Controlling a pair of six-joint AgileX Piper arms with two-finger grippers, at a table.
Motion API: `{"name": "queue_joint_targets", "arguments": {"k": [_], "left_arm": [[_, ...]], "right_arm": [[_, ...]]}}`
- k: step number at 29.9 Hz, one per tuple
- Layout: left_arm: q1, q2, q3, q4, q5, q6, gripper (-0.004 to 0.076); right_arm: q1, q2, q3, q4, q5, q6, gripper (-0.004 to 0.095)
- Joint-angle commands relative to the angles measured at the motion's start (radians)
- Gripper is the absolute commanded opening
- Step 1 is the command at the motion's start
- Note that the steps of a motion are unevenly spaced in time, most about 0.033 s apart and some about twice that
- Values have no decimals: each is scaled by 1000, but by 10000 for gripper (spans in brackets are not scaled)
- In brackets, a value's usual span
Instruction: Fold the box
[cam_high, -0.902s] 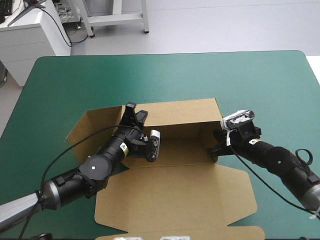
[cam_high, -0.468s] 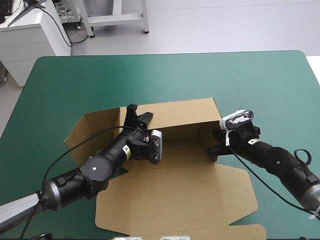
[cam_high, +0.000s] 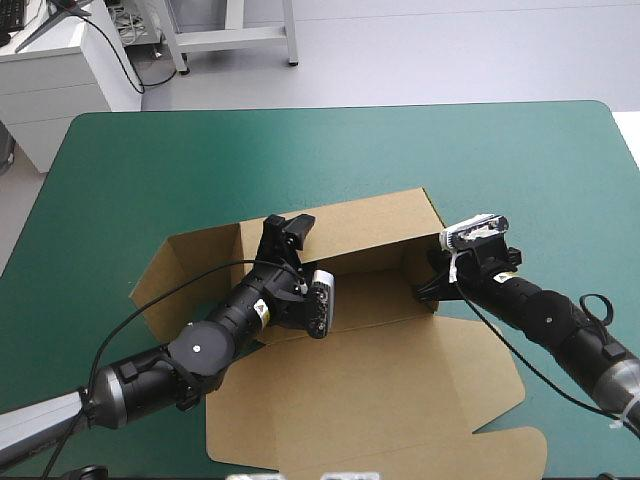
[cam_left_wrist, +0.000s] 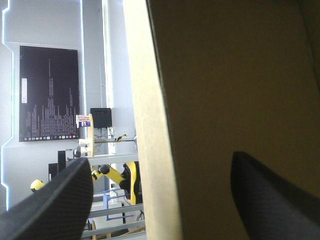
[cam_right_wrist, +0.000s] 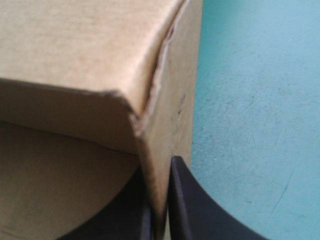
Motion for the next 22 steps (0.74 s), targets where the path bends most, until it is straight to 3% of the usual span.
{"name": "queue_joint_targets", "arguments": {"k": [1, 7, 13, 15, 17, 19, 22], "left_arm": [[-65, -24, -26, 15, 121, -13, 549], [-142, -24, -26, 15, 213, 30, 549], [-162, -24, -26, 13, 260, 35, 514], [-162, -24, -26, -5, 260, 35, 412], [-162, -24, -26, -21, 265, 35, 244], [-162, -24, -26, -47, 279, 35, 14], [-162, -24, -32, -119, 322, 21, 5]], "right_arm": [[1, 5, -56, 39, -110, 11, -13], [-3, 73, -134, 39, -237, 9, -13], [-3, 157, -207, 42, -239, 1, -13], [-3, 179, -224, 42, -243, 1, -13], [-3, 191, -232, 42, -249, 1, -13], [-3, 198, -238, 42, -251, 1, -13], [-3, 198, -238, 42, -268, 1, -13]]}}
